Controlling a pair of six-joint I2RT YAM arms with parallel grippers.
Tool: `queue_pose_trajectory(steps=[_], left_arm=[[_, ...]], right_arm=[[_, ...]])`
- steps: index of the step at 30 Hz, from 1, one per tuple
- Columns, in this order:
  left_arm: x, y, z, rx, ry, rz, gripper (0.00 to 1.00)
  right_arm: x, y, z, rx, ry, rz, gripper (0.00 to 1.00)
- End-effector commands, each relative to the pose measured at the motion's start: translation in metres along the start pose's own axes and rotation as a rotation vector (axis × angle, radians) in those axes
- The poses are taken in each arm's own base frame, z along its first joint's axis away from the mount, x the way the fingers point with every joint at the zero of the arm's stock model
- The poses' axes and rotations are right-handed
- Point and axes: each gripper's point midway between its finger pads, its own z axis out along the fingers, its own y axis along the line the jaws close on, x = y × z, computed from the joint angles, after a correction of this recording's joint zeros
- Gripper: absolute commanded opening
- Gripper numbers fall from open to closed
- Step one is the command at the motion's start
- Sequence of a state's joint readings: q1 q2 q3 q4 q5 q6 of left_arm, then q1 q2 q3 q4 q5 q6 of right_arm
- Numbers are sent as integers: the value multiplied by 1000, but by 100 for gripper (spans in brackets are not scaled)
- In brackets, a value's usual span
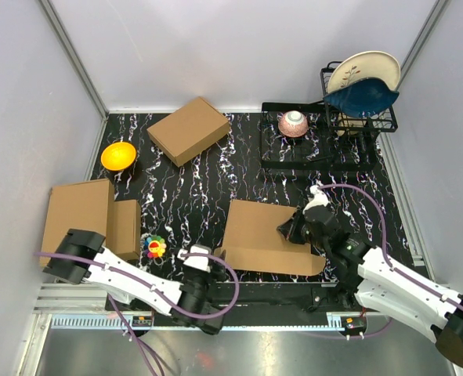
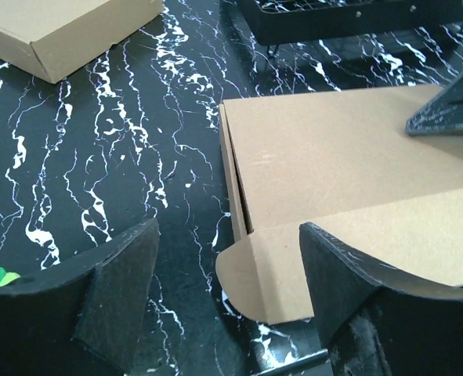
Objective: Fold the paper box
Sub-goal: Close the paper box at the center of the board.
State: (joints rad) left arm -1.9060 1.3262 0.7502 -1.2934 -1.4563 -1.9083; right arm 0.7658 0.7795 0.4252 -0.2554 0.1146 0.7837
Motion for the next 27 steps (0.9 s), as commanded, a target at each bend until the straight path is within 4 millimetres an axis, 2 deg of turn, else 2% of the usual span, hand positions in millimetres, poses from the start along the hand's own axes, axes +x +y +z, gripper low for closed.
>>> queue_pose_trajectory(steps=[1, 3, 7, 9, 11, 14, 16, 18, 19, 20, 21, 24, 25, 27], left_arm=[[-62, -9, 12, 82, -229, -238, 77], [-68, 7, 16, 56, -236, -296, 77], [-84, 28, 21, -3, -253, -301, 77], [-94, 37, 26, -53, -266, -286, 77], [-101, 46, 33, -113, -278, -289, 79], [-102, 46, 46, -185, -283, -241, 80], [-104, 43, 51, -211, -284, -222, 79], [-104, 35, 57, -225, -283, -208, 79], [-103, 35, 59, -237, -284, -212, 79], [-102, 33, 61, -239, -283, -209, 80], [-101, 34, 61, -239, -283, -212, 80], [-102, 37, 61, -247, -285, -216, 80], [-102, 39, 62, -252, -286, -218, 79], [-101, 42, 61, -254, -287, -221, 79]], right_arm=[[21, -22, -3, 63, 54, 7, 3], [6, -10, -11, 12, -9, 28, 11], [-23, 7, -30, -23, -98, 28, 28], [-35, 8, -37, 0, -127, 10, 37], [-47, 5, -48, 55, -154, -1, 38], [-52, 3, -60, 80, -158, -10, 28], [-43, 3, -57, 41, -144, 11, 20], [-39, 22, -57, -95, -153, 86, 12], [-23, 13, -47, -99, -124, 110, 3], [-17, 16, -47, -137, -114, 180, 0], [-4, 8, -37, -137, -91, 206, 0], [17, 3, -27, -154, -31, 265, 0], [29, -5, -21, -138, -4, 266, 0], [37, -10, -15, -128, 23, 270, 0]])
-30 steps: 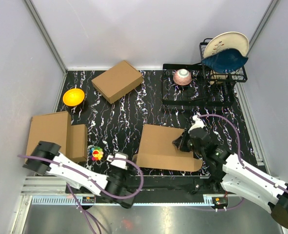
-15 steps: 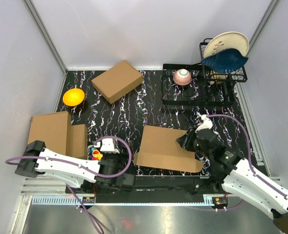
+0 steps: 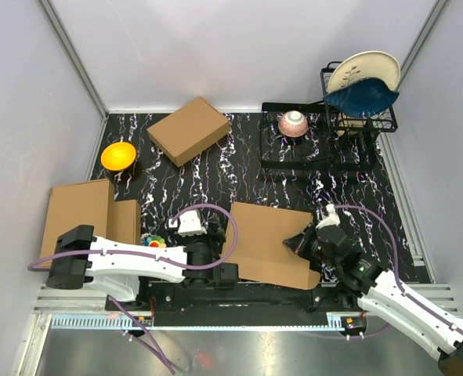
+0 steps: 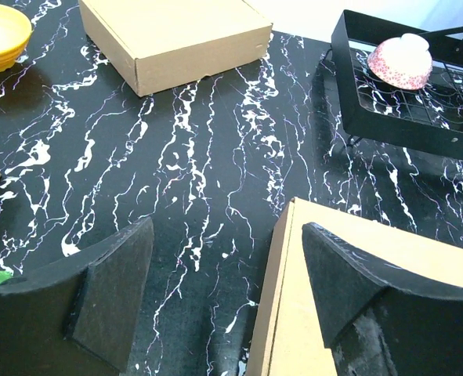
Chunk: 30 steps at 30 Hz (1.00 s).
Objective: Fold the paper box
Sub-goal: Close the paper box at the center of the board.
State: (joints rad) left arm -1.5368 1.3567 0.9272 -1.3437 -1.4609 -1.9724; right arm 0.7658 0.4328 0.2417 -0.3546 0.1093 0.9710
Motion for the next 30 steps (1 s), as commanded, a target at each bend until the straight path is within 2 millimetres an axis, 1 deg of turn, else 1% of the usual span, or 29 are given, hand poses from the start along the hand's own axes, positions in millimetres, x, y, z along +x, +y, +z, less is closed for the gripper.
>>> queue_pose_trajectory(steps=[1, 2, 5, 6, 8, 9, 10, 11, 12, 13, 14, 15, 16, 17, 18, 19, 20, 21, 23, 24, 25, 26, 27, 28, 29, 30], left_arm=[[-55, -8, 5, 118, -224, -66, 79], [-53, -7, 5, 117, -224, -58, 79], [-48, -7, 5, 121, -222, -57, 79], [-47, -7, 6, 120, -222, -55, 79], [-45, -6, 6, 119, -222, -44, 79], [-45, -6, 6, 119, -221, -50, 79], [-45, -4, 8, 111, -223, -52, 79], [-44, -2, 10, 105, -224, -47, 79], [-42, -2, 11, 99, -224, -51, 79], [-41, 0, 14, 88, -226, -42, 79], [-38, -2, 15, 85, -226, -28, 79], [-37, -4, 15, 83, -225, -16, 79], [-38, -8, 14, 85, -225, -16, 79], [-37, -11, 14, 88, -223, -7, 79], [-37, -14, 12, 97, -223, -2, 80], [-42, -16, 8, 108, -222, -25, 80], [-45, -18, 6, 115, -221, -41, 80], [-49, -18, 5, 121, -219, -61, 81], [-63, -23, -2, 142, -215, -123, 81], [-69, -26, -6, 157, -213, -149, 82], [-79, -35, -15, 188, -203, -200, 82], [-85, -41, -21, 206, -198, -209, 82], [-91, -47, -27, 224, -193, -216, 83], [-106, -64, -37, 248, -186, -242, 83], [-114, -70, -41, 247, -193, -168, 84], [-124, -77, -46, 246, -197, -138, 84]], right_arm=[[20, 5, 10, -58, 74, 77, 0], [25, 1, 13, -48, 91, 73, 0], [30, -4, 22, -41, 100, 65, 0], [27, 1, 24, -62, 87, 64, 0], [25, 2, 27, -53, 83, 35, 0], [18, 11, 27, -72, 67, 24, 0], [14, 13, 27, -69, 57, 17, 0], [11, 11, 30, -46, 43, -7, 0], [5, 15, 32, -48, 29, -24, 0], [-3, 27, 31, -65, 12, -39, 10], [-10, 29, 34, -50, -7, -67, 17], [-23, 45, 31, -68, -38, -83, 23], [-30, 50, 31, -61, -52, -120, 38], [-42, 53, 29, -42, -92, -135, 45], [-54, 66, 24, -43, -117, -152, 51], [-64, 69, 21, -33, -148, -197, 59], [-71, 74, 18, -31, -166, -216, 62], [-81, 83, 12, -33, -185, -232, 64], [-93, 89, 6, -25, -223, -281, 68], [-102, 96, 1, -32, -247, -290, 68], [-108, 99, -3, -32, -272, -308, 68], [-111, 101, -5, -33, -284, -314, 69], [-117, 107, -10, -43, -307, -318, 70], [-123, 108, -13, -40, -327, -330, 70], [-127, 110, -15, -42, -341, -335, 70], [-132, 116, -19, -50, -357, -341, 70]])
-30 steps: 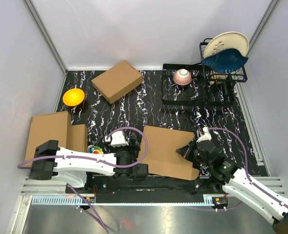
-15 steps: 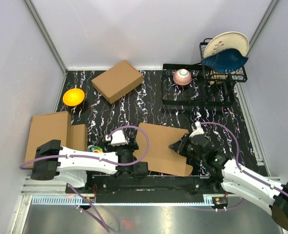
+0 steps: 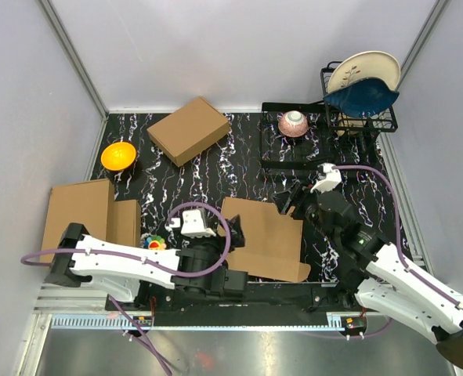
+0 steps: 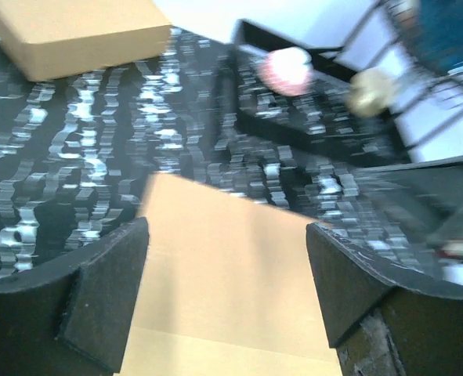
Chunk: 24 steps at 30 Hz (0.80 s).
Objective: Fold the paper box
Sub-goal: Close the paper box at the center of the board.
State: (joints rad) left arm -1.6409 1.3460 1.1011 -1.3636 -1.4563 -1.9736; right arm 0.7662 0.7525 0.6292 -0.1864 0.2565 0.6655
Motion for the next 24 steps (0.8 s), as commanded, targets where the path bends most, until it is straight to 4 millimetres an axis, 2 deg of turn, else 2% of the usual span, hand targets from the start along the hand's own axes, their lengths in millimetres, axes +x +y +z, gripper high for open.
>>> queue_pose_trajectory(steps=[1, 2, 3, 4, 5, 6, 7, 8, 9, 10, 11, 12, 13, 14, 15, 16, 17, 18, 19, 20, 21, 22, 23, 24], left_arm=[[-103, -70, -20, 143, -226, 20, 84], [-112, -78, -21, 115, -239, 200, 85], [-122, -89, -21, 91, -246, 277, 88], [-143, -111, -16, 40, -254, 282, 93], [-156, -112, -10, -11, -260, 403, 95], [-172, -104, 11, -100, -267, 403, 95], [-196, -97, 20, -147, -267, 340, 96], [-209, -84, 31, -198, -253, 322, 97], [-219, -58, 56, -285, -185, 278, 98], [-240, -56, 66, -292, -170, 83, 98], [-248, -51, 81, -243, -75, 403, 96], [-221, -111, 110, 292, 44, 304, 79], [-232, -101, 107, 360, -66, 136, 73], [-240, -87, 113, 285, -84, 58, 72], [-241, -85, 120, 287, -76, 97, 73], [-237, -80, 140, 264, -37, 145, 75], [-224, -81, 154, 303, 24, 178, 80], [-208, -75, 174, 348, 126, 189, 79], [-174, -57, 194, 237, 260, 232, 78], [-158, -52, 199, 227, 299, 265, 78], [-108, -37, 200, 225, 404, 309, 78], [-114, -44, 192, 292, 345, 252, 79], [-98, -52, 180, 378, 367, 186, 79], [-59, -29, 163, 377, 409, 162, 79]], right_arm=[[-35, 3, -9, 34, -97, -111, 70], [-39, 4, -10, 34, -106, -119, 71], [-46, 9, -12, 29, -120, -122, 71], [-51, 9, -13, 36, -129, -137, 71], [-54, 10, -14, 35, -136, -143, 71], [-61, 14, -16, 29, -150, -143, 72], [-64, 15, -17, 32, -159, -150, 72], [-66, 15, -18, 34, -162, -154, 72], [-70, 18, -20, 30, -168, -155, 73], [-71, 17, -20, 34, -169, -166, 73], [-70, 16, -20, 39, -165, -172, 74], [-69, 14, -20, 47, -162, -178, 74], [-70, 10, -21, 64, -170, -183, 74], [-69, 7, -22, 73, -167, -191, 75], [-66, 3, -23, 84, -162, -198, 75], [-70, 0, -27, 96, -177, -195, 75], [-68, -5, -29, 117, -170, -203, 77], [-66, -10, -30, 133, -167, -213, 80], [-66, -17, -30, 164, -166, -228, 82], [-59, -28, -30, 208, -140, -241, 86], [-54, -35, -30, 239, -129, -225, 88], [-49, -42, -30, 267, -124, -219, 89], [-33, -53, -27, 282, -87, -220, 90], [-25, -54, -26, 270, -70, -191, 91]])
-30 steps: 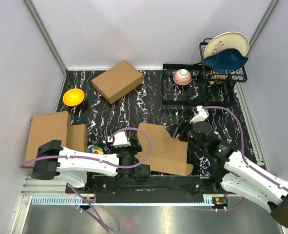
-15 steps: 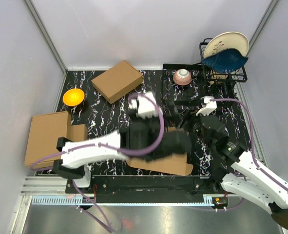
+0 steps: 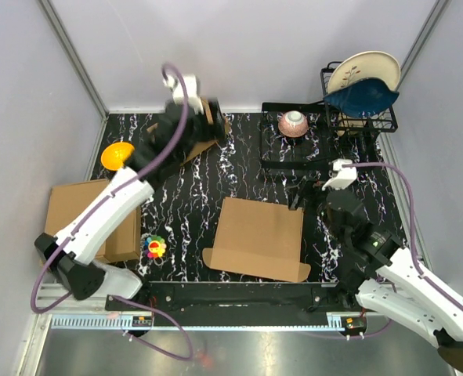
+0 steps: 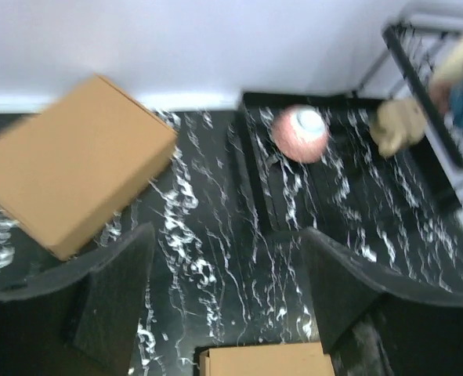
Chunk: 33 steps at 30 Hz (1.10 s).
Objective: Fold the paper box
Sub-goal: Close the paper box at the center of the board, then adjust the paper box at the center of the board.
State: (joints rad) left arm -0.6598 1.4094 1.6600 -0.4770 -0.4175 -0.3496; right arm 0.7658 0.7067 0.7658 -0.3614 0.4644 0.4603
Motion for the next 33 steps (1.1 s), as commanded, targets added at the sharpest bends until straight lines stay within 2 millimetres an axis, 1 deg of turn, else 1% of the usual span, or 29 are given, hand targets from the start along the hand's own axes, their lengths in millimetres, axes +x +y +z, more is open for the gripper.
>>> queue_pose_trajectory(steps=[1, 2, 3, 4, 5, 6, 8, 9, 11, 12, 14, 15, 17, 18, 19, 20, 21, 23, 24, 27, 29, 30, 31, 32, 33], left_arm=[[129, -22, -15, 310, 188, -26, 80], [145, -26, -23, 358, 207, -78, 80], [183, -13, -29, 351, 253, -88, 80], [193, -20, -35, 400, 258, -109, 79], [203, -25, -40, 437, 266, -130, 79], [231, -27, -50, 453, 315, -113, 78], [249, -34, -58, 473, 326, -80, 77], [266, -43, -68, 501, 361, -59, 77], [277, -53, -76, 531, 378, -47, 76], [284, -62, -84, 566, 382, -40, 76], [295, -67, -88, 582, 406, -33, 75], [307, -65, -86, 564, 442, -21, 75], [316, -56, -79, 498, 459, -10, 74], [329, -48, -76, 461, 492, 7, 73], [335, -44, -74, 426, 508, -2, 73], [342, -34, -70, 373, 515, 3, 73], [353, -27, -69, 343, 543, 15, 72], [367, -21, -68, 310, 573, 13, 72], [379, -16, -68, 294, 601, 21, 71], [401, -6, -68, 250, 651, 15, 70], [410, -3, -69, 234, 669, 2, 69], [419, 3, -70, 218, 682, -3, 68], [422, 6, -71, 211, 685, -4, 68], [429, 12, -73, 196, 693, 3, 68], [429, 14, -73, 190, 687, -2, 68]], right_arm=[[49, -21, 1, 60, 117, 10, 90], [67, -25, 2, 63, 165, 14, 90], [79, -23, 0, 48, 203, 49, 89], [90, -25, 0, 48, 230, 58, 89], [106, -31, 1, 59, 262, 62, 89], [114, -30, 0, 53, 282, 86, 88], [123, -31, 0, 49, 304, 99, 87], [126, -30, 1, 54, 315, 107, 87], [129, -30, 3, 60, 328, 102, 87], [133, -31, 5, 74, 343, 101, 87], [140, -30, 8, 74, 361, 102, 86], [146, -31, 10, 86, 380, 108, 86], [153, -35, 13, 108, 394, 112, 86], [158, -38, 14, 132, 405, 115, 86], [162, -41, 14, 144, 412, 117, 86], [167, -44, 14, 157, 419, 122, 86], [170, -45, 15, 163, 423, 123, 86], [177, -50, 14, 178, 433, 123, 86], [178, -50, 14, 182, 436, 128, 86], [181, -53, 15, 197, 439, 131, 86], [180, -54, 15, 204, 436, 133, 86], [180, -55, 15, 215, 431, 138, 86], [180, -58, 14, 230, 431, 142, 86], [180, -60, 13, 251, 429, 164, 86], [180, -64, 13, 278, 422, 169, 86]])
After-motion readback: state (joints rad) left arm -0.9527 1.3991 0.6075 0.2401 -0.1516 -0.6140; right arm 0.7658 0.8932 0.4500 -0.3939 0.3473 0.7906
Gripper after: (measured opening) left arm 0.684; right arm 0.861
